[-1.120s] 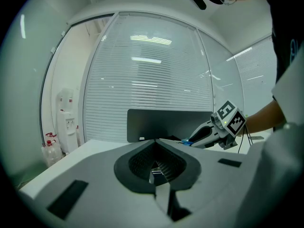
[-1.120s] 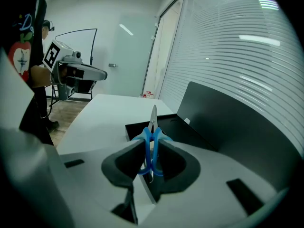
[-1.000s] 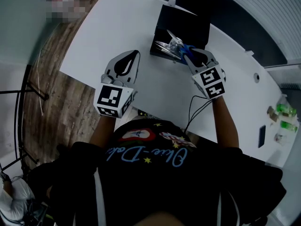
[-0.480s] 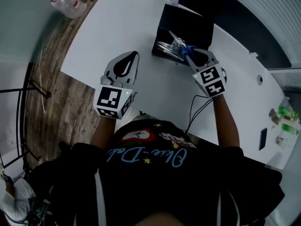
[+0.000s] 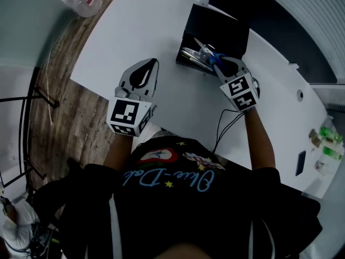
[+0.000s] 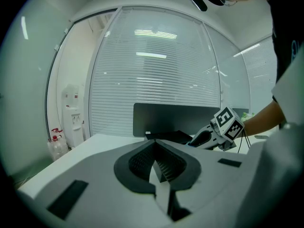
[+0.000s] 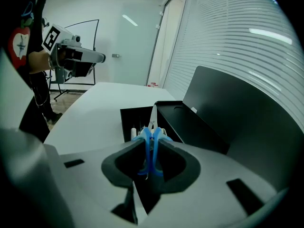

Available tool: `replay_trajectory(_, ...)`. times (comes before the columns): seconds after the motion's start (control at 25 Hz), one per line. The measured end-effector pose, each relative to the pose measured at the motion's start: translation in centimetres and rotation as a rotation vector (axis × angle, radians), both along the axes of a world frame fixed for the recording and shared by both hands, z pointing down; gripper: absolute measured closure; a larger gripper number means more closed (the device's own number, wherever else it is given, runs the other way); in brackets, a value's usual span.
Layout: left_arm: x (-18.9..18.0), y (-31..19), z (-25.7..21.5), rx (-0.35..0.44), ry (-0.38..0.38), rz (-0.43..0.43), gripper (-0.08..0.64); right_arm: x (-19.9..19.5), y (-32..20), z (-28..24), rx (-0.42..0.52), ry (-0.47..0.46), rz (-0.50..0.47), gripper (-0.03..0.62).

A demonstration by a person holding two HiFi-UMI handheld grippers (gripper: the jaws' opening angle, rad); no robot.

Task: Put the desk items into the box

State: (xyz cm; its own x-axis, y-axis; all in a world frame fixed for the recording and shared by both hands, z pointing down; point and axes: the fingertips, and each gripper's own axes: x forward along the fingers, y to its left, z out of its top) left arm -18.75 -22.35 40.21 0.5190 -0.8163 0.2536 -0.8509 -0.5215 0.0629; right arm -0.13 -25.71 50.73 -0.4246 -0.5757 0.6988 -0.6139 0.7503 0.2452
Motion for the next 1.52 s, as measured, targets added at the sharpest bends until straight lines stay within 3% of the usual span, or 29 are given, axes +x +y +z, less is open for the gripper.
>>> replay_trajectory(0.6,0.7,-0.1,0.5,-0.018,-0.007,0.005,0.552,0.7,-0.7,1.8,0.001,0.093,-0.042,0.497)
replay_trajectory(1.52,0.0,-0.1,0.7,-0.023,-0.015,-0.003,0.552,-0.2,-0.6,3.2,-0.017,0.139,-0.105,0.494)
